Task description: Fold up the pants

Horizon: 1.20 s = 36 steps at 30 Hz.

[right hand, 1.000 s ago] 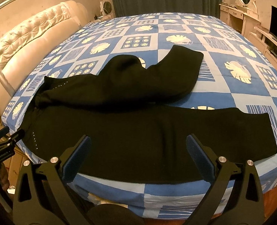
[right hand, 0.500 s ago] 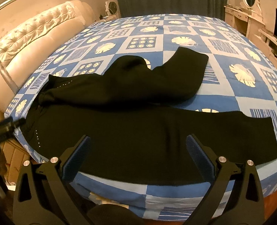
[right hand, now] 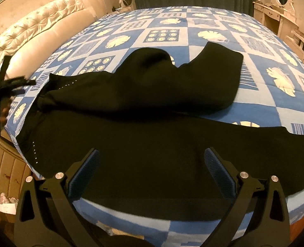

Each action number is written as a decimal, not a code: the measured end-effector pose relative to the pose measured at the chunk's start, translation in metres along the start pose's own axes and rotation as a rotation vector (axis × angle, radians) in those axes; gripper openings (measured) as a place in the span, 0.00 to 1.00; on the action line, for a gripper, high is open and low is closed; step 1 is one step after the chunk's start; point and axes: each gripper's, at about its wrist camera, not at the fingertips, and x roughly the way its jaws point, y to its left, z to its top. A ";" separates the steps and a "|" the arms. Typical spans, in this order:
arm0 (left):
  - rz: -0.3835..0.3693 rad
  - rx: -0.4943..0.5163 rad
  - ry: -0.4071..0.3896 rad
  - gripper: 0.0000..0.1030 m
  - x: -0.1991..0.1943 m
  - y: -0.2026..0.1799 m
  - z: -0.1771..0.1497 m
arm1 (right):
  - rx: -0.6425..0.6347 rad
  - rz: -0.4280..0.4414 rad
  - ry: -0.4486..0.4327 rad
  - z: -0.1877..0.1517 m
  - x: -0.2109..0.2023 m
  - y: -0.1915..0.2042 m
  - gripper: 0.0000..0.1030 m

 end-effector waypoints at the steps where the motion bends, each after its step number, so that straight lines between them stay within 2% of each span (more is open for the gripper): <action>1: 0.005 0.010 0.018 0.92 0.013 -0.002 0.010 | 0.003 0.002 0.006 0.001 0.005 0.000 0.98; 4: 0.035 0.020 0.058 0.92 0.043 0.004 0.030 | 0.018 0.011 0.023 0.005 0.017 -0.004 0.98; 8: 0.090 -0.018 0.108 0.92 0.076 0.025 0.046 | 0.036 0.020 0.038 0.009 0.028 -0.011 0.98; 11: 0.102 -0.062 0.139 0.90 0.094 0.039 0.052 | 0.047 0.030 0.043 0.015 0.034 -0.015 0.98; 12: 0.101 -0.067 0.142 0.85 0.096 0.041 0.053 | 0.053 0.033 0.040 0.017 0.036 -0.016 0.98; 13: 0.089 -0.069 0.151 0.52 0.101 0.044 0.054 | 0.056 0.038 0.037 0.020 0.036 -0.016 0.98; 14: 0.057 -0.085 0.182 0.33 0.106 0.047 0.054 | 0.060 0.048 0.034 0.023 0.037 -0.017 0.98; 16: 0.006 -0.138 0.218 0.27 0.112 0.053 0.053 | 0.064 0.069 0.031 0.029 0.038 -0.016 0.98; 18: 0.011 -0.119 0.209 0.26 0.111 0.052 0.054 | 0.056 0.100 0.028 0.039 0.039 -0.013 0.98; 20: 0.016 -0.064 0.197 0.13 0.109 0.046 0.054 | 0.029 0.144 0.009 0.053 0.038 -0.011 0.98; 23: 0.023 0.002 0.187 0.09 0.106 0.038 0.054 | -0.064 0.221 -0.013 0.091 0.039 -0.005 0.98; 26: 0.021 0.041 0.171 0.08 0.104 0.036 0.053 | -0.208 0.247 0.016 0.142 0.055 0.004 0.98; 28: 0.000 0.032 0.164 0.08 0.104 0.040 0.053 | -0.315 0.228 0.044 0.172 0.071 0.013 0.98; 30: -0.022 0.017 0.160 0.09 0.105 0.044 0.053 | -0.428 0.261 0.125 0.200 0.095 0.024 0.98; 33: -0.041 0.011 0.160 0.09 0.108 0.047 0.053 | -0.516 0.253 0.242 0.219 0.132 0.034 0.98; 35: -0.048 0.019 0.161 0.09 0.110 0.047 0.054 | -0.535 0.255 0.310 0.220 0.150 0.036 0.98; 36: -0.051 0.022 0.161 0.09 0.111 0.047 0.054 | -0.527 0.285 0.354 0.220 0.159 0.036 0.98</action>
